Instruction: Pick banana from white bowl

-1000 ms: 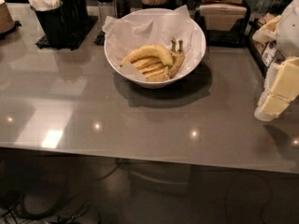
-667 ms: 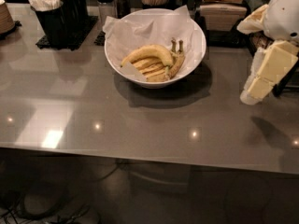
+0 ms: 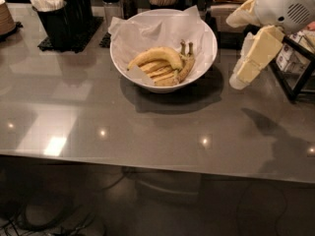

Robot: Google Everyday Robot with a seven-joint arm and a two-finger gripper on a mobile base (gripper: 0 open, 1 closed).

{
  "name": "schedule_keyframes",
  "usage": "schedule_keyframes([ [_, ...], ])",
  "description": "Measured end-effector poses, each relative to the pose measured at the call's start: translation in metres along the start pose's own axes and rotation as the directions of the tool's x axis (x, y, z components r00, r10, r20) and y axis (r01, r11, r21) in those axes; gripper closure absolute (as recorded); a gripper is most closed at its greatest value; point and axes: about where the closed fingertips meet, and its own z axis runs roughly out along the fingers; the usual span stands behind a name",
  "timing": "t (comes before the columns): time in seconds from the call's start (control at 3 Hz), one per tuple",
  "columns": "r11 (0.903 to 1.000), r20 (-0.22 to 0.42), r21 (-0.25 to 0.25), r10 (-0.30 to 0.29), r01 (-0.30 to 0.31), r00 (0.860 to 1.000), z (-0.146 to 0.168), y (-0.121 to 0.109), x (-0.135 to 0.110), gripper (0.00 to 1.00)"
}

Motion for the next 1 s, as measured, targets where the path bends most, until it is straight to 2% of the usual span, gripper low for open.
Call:
schedule_keyframes([
  [0.33,1.0,0.003,0.004,0.001,-0.001,1.0,0.0,-0.001,-0.001,0.0],
  [0.67,0.9989,0.027,0.034,0.03,-0.031,0.999,0.017,-0.036,-0.008,0.0],
  [1.0,0.9998,0.046,0.015,-0.012,0.011,0.999,0.064,-0.088,-0.04,0.0],
])
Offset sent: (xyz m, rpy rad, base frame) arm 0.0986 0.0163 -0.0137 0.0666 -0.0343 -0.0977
